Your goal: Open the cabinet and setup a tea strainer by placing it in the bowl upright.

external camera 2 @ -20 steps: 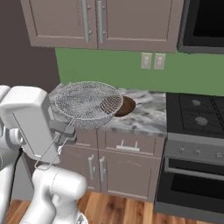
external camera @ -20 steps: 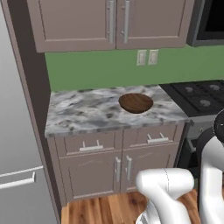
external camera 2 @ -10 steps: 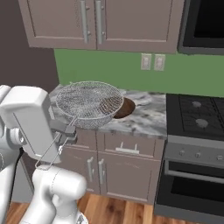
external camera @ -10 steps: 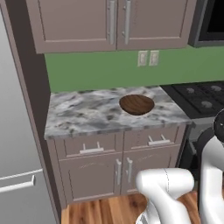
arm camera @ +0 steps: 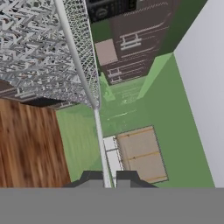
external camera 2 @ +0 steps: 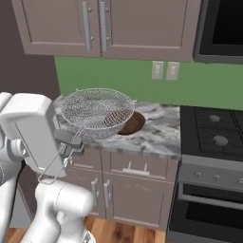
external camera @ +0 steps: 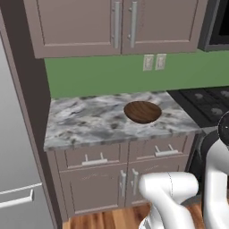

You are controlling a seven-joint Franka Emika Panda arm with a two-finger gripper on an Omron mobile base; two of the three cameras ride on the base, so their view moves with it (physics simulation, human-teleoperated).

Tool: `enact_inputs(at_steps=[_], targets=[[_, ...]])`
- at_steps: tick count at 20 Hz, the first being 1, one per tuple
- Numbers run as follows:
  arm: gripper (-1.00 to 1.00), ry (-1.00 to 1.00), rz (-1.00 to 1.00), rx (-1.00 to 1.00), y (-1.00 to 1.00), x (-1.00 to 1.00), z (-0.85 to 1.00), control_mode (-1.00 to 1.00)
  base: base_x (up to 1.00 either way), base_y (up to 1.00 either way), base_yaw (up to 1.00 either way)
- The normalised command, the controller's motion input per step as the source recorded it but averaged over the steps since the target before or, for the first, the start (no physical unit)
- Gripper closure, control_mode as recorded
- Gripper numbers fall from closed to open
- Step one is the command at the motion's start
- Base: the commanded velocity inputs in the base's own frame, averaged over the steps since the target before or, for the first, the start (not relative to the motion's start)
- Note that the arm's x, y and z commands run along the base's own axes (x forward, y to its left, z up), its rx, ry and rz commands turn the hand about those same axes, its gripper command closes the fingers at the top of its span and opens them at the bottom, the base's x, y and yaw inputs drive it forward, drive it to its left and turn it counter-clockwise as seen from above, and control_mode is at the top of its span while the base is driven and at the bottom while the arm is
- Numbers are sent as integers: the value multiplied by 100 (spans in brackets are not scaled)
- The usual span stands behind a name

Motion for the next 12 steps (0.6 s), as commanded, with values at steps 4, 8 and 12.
enact_inputs(at_steps=[4,8,12], targets=[[100,0,0,0,0,0,0,100,40,-15,0],[100,0,0,0,0,0,0,100,38,-13,0],[100,0,0,0,0,0,0,100,43,-12,0]])
